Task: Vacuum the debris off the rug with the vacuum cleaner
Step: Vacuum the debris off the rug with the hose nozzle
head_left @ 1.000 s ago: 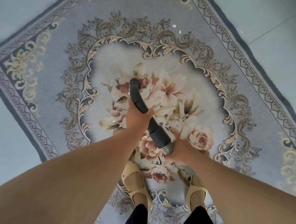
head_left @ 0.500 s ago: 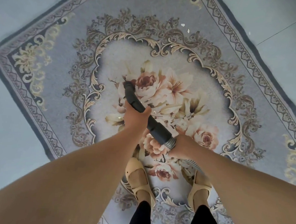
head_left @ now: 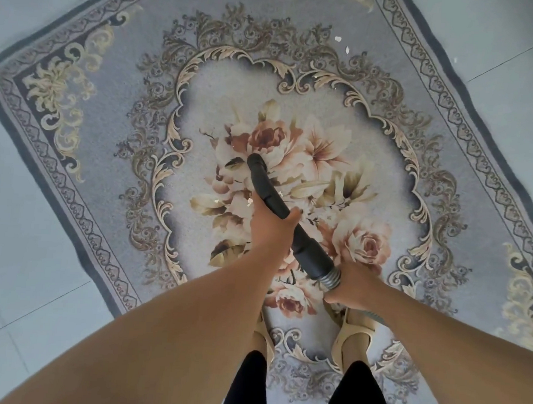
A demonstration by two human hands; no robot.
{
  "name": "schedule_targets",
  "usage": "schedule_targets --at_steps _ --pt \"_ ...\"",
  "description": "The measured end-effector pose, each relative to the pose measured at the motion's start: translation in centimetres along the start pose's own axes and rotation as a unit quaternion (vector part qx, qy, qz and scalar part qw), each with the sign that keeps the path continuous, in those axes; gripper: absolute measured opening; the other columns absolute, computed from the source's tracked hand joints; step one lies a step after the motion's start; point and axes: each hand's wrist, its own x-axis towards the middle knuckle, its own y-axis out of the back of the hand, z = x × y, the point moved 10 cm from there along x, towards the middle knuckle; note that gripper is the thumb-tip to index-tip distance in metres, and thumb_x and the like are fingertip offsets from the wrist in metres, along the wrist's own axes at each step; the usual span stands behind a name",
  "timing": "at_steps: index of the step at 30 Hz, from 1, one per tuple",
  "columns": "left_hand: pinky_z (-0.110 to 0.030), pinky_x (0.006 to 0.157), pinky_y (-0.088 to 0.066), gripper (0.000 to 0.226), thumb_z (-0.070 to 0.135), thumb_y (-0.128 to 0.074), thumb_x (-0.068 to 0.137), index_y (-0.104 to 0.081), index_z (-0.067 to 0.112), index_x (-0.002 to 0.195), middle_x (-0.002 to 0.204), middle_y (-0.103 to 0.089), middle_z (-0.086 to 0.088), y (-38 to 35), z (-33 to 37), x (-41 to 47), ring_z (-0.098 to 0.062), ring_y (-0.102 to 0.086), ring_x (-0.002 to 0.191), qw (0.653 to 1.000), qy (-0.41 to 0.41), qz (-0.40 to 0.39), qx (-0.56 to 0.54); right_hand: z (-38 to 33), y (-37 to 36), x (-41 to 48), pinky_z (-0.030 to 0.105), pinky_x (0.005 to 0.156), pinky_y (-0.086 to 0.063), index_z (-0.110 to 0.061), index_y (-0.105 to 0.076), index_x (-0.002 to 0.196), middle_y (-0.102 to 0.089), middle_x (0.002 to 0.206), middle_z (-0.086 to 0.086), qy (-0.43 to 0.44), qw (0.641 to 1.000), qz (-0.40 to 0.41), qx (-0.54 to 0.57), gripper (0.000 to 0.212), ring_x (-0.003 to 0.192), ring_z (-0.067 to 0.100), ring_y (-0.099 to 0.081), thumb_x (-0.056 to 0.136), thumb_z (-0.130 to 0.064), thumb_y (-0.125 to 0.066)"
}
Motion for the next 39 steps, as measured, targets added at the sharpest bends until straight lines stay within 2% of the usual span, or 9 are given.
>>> schedule_targets --at_steps 4,11,19,23,26,29,32,35,39 --pt "-0.020 0.055 -0.046 0.076 0.030 -0.068 0.084 -0.027 0.019 0.146 0.117 -0.061 -0.005 2.6 -0.5 1.0 -0.017 -0.056 0.083 0.999 0.005 0.037 -0.006 -2.5 0.1 0.6 0.021 0.055 -0.044 -0.020 -0.056 0.077 -0.051 0.064 -0.002 0.016 0.999 -0.013 -0.038 0.011 0.059 0.014 -0.054 0.076 -0.020 -0.067" --pt "-0.026 0.071 -0.048 0.078 0.033 -0.069 0.080 -0.030 0.020 0.146 0.122 -0.062 -0.005 5.3 -1.3 2.2 -0.025 -0.063 0.102 0.998 -0.006 0.055 0.012 -5.3 -1.6 1.3 0.019 0.046 -0.034 -0.019 -0.051 0.070 -0.047 0.061 -0.002 0.028 0.999 0.009 -0.015 0.015 0.051 0.011 -0.046 0.075 -0.019 -0.064" --pt "-0.025 0.050 -0.050 0.077 0.032 -0.068 0.084 -0.024 0.024 0.147 0.116 -0.061 -0.004 -1.2 -2.9 -2.7 -0.018 -0.057 0.076 1.000 0.007 -0.013 0.023 2.3 -3.8 -2.1 0.017 0.054 -0.039 -0.020 -0.057 0.086 -0.056 0.067 -0.007 -0.006 0.999 0.014 0.042 0.020 0.060 0.006 -0.054 0.076 -0.026 -0.073" --pt "-0.020 0.045 -0.045 0.081 0.033 -0.066 0.086 -0.017 0.026 0.151 0.107 -0.062 -0.001 -4.4 -4.0 -5.3 -0.014 -0.056 0.073 0.999 0.015 -0.036 0.037 6.4 -4.7 -3.6 0.021 0.059 -0.041 -0.012 -0.065 0.099 -0.067 0.086 0.004 -0.032 0.999 0.011 0.027 0.029 0.081 0.022 -0.066 0.077 -0.030 -0.073" --pt "-0.031 0.058 -0.057 0.086 0.033 -0.066 0.085 -0.012 0.027 0.152 0.096 -0.056 0.003 -6.2 -4.5 -6.7 -0.017 -0.059 0.075 0.999 0.010 -0.046 0.022 8.5 -4.7 -4.4 0.015 0.049 -0.035 -0.004 -0.065 0.108 -0.061 0.083 0.003 -0.035 0.999 0.008 0.031 0.037 0.072 0.017 -0.057 0.079 -0.026 -0.074" --pt "-0.039 0.070 -0.060 0.086 0.034 -0.067 0.084 -0.014 0.027 0.151 0.110 -0.060 -0.003 -6.8 -5.4 -7.5 -0.022 -0.062 0.085 0.999 0.018 -0.034 0.014 9.1 -4.8 -5.0 0.013 0.049 -0.033 -0.007 -0.058 0.110 -0.057 0.075 -0.003 -0.022 1.000 0.007 0.016 0.040 0.064 0.010 -0.051 0.078 -0.025 -0.075" --pt "-0.026 0.053 -0.052 0.083 0.033 -0.066 0.084 -0.018 0.022 0.151 0.119 -0.058 -0.003 -5.5 -6.4 -7.1 -0.018 -0.057 0.084 1.000 0.017 -0.001 -0.008 8.2 -4.8 -4.2 0.022 0.065 -0.042 -0.013 -0.062 0.105 -0.060 0.087 0.003 -0.009 1.000 0.010 -0.007 0.035 0.077 0.020 -0.058 0.077 -0.030 -0.074" --pt "-0.015 0.041 -0.039 0.078 0.034 -0.069 0.083 -0.027 0.021 0.148 0.122 -0.058 -0.003 -2.4 -7.8 -6.1 -0.012 -0.055 0.076 0.999 0.018 0.036 -0.034 5.5 -5.7 -2.4 0.028 0.067 -0.051 -0.015 -0.060 0.106 -0.063 0.077 0.000 0.034 0.999 0.006 -0.039 0.047 0.079 0.022 -0.067 0.064 -0.035 -0.072" --pt "-0.036 0.073 -0.058 0.078 0.041 -0.072 0.078 -0.036 0.020 0.144 0.125 -0.060 -0.004 3.5 -9.7 -4.7 -0.025 -0.062 0.101 0.995 0.015 0.102 -0.013 0.1 -7.9 -1.4 0.027 0.056 -0.042 -0.016 -0.059 0.087 -0.056 0.067 0.001 0.072 0.995 -0.008 -0.065 0.024 0.065 0.018 -0.059 0.076 -0.034 -0.069"
